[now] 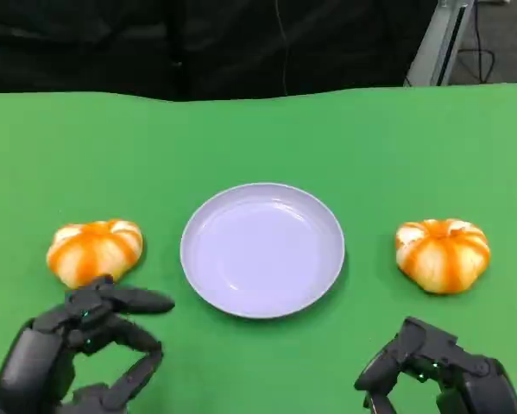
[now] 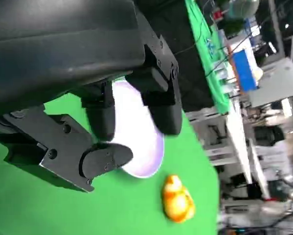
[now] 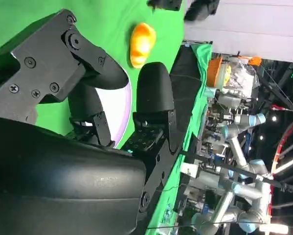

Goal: Grasp the bread from the table and place it into the plate.

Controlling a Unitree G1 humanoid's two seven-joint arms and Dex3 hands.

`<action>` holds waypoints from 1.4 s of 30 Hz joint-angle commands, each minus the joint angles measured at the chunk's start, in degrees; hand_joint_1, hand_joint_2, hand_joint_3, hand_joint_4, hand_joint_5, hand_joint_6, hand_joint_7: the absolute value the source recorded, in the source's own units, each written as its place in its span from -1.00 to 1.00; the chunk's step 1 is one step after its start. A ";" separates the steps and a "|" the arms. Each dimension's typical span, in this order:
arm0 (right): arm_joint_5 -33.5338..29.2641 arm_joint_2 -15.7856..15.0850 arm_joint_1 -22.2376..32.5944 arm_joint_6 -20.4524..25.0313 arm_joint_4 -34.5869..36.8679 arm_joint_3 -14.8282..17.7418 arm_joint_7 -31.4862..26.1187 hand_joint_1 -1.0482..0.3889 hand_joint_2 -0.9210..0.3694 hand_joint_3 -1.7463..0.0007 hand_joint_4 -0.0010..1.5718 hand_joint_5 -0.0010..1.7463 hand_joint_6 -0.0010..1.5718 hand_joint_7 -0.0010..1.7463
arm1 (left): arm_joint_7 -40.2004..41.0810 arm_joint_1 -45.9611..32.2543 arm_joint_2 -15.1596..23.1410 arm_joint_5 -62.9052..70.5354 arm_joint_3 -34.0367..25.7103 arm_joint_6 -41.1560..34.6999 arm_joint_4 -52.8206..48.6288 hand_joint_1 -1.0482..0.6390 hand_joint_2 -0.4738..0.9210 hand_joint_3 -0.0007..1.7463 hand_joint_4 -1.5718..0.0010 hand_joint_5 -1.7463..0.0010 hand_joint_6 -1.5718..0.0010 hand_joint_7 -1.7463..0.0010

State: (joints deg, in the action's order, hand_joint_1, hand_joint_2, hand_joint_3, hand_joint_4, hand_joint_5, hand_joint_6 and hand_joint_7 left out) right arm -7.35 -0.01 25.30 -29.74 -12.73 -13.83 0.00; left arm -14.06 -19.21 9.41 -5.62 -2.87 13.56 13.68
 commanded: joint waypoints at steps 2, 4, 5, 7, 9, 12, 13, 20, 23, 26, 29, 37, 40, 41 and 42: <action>0.35 0.29 0.27 1.00 -0.72 0.11 -0.27 0.31 -0.12 -0.48 -0.15 0.88 -0.06 0.59 | 2.45 2.98 7.82 17.90 -0.59 -4.61 3.79 -0.16 0.99 -0.84 0.80 0.18 0.56 0.77; 0.33 0.31 0.23 1.15 -0.76 0.06 -0.28 0.31 -0.12 -0.49 -0.15 0.88 -0.06 0.59 | 1.88 4.26 9.90 22.09 -0.32 -6.99 4.66 -0.20 1.00 -0.88 0.85 0.22 0.58 0.82; 0.44 0.31 0.20 1.21 -0.79 0.03 -0.24 0.31 -0.12 -0.49 -0.15 0.88 -0.06 0.59 | 1.56 4.98 11.02 24.40 -0.08 -8.30 5.03 -0.25 1.00 -0.89 0.92 0.27 0.64 0.86; 0.49 0.30 0.12 1.08 -0.73 0.05 -0.28 0.32 -0.12 -0.49 -0.15 0.88 -0.07 0.59 | 1.55 6.60 13.07 28.84 0.52 -9.91 4.95 -0.29 1.00 -0.90 0.97 0.31 0.67 0.89; 0.29 0.32 0.06 0.88 -0.54 0.08 -0.42 0.32 -0.12 -0.48 -0.15 0.88 -0.07 0.59 | 2.23 7.84 14.16 31.71 1.05 -10.08 4.08 -0.31 1.00 -0.93 0.95 0.40 0.67 0.94; -0.21 0.17 -0.03 0.76 -0.45 0.14 -0.53 0.31 -0.12 -0.47 -0.15 0.87 -0.07 0.59 | 3.38 10.34 14.98 36.31 2.46 -11.19 2.14 -0.34 1.00 -0.94 0.96 0.46 0.67 0.96; -0.04 0.16 0.06 0.77 -0.54 0.07 -0.43 0.31 -0.13 -0.47 -0.15 0.87 -0.07 0.59 | 4.82 11.96 15.41 39.60 3.62 -11.37 0.40 -0.35 1.00 -0.94 0.96 0.47 0.67 0.96; 0.59 0.13 0.29 0.71 -0.48 -0.14 -0.14 0.32 -0.14 -0.45 -0.14 0.87 -0.06 0.59 | 9.51 20.47 16.05 51.94 9.29 -14.12 -9.05 -0.41 1.00 -0.94 0.97 0.53 0.68 0.99; 0.63 0.08 0.47 0.58 -0.47 -0.17 -0.12 0.33 -0.13 -0.46 -0.14 0.87 -0.06 0.59 | 10.26 24.75 15.22 55.97 11.97 -17.53 -13.57 -0.43 1.00 -0.90 1.00 0.55 0.71 1.00; 0.54 0.07 0.65 0.46 -0.46 -0.19 -0.19 0.30 -0.13 -0.46 -0.14 0.86 -0.06 0.58 | 10.58 29.46 14.28 58.70 14.67 -21.05 -19.03 -0.40 1.00 -0.91 1.00 0.60 0.73 0.99; 0.61 0.07 0.77 0.52 -0.55 -0.24 -0.16 0.30 -0.13 -0.46 -0.14 0.86 -0.06 0.58 | 11.06 31.63 14.09 58.93 16.03 -22.48 -21.96 -0.39 1.00 -0.91 1.00 0.62 0.73 1.00; -0.25 0.01 1.19 0.04 -0.93 -0.36 -0.44 0.28 -0.13 -0.45 -0.14 0.86 -0.06 0.57 | 12.45 41.15 12.66 58.57 20.58 -23.36 -38.12 -0.33 0.97 -0.97 0.97 0.62 0.70 0.99; -0.41 0.02 1.24 -0.03 -0.96 -0.37 -0.51 0.28 -0.14 -0.44 -0.14 0.86 -0.05 0.56 | 13.56 43.03 12.64 57.79 21.76 -23.10 -41.49 -0.33 0.96 -0.98 0.97 0.61 0.69 0.99; -0.45 0.05 1.37 -0.12 -1.03 -0.36 -0.55 0.28 -0.14 -0.44 -0.14 0.86 -0.05 0.56 | 13.94 45.43 11.32 57.45 22.66 -23.26 -46.71 -0.33 0.96 -0.98 0.97 0.61 0.69 0.99; -0.48 0.07 1.47 -0.19 -1.09 -0.35 -0.58 0.29 -0.14 -0.44 -0.14 0.86 -0.05 0.56 | 14.35 47.34 10.32 57.11 23.40 -23.32 -50.83 -0.34 0.96 -0.99 0.96 0.61 0.69 0.99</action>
State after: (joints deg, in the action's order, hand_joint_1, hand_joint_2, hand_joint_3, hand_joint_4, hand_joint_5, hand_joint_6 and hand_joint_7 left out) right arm -8.07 0.24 26.66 -29.17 -13.07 -14.60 -0.21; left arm -1.04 23.83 21.28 52.45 19.08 -9.54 -29.16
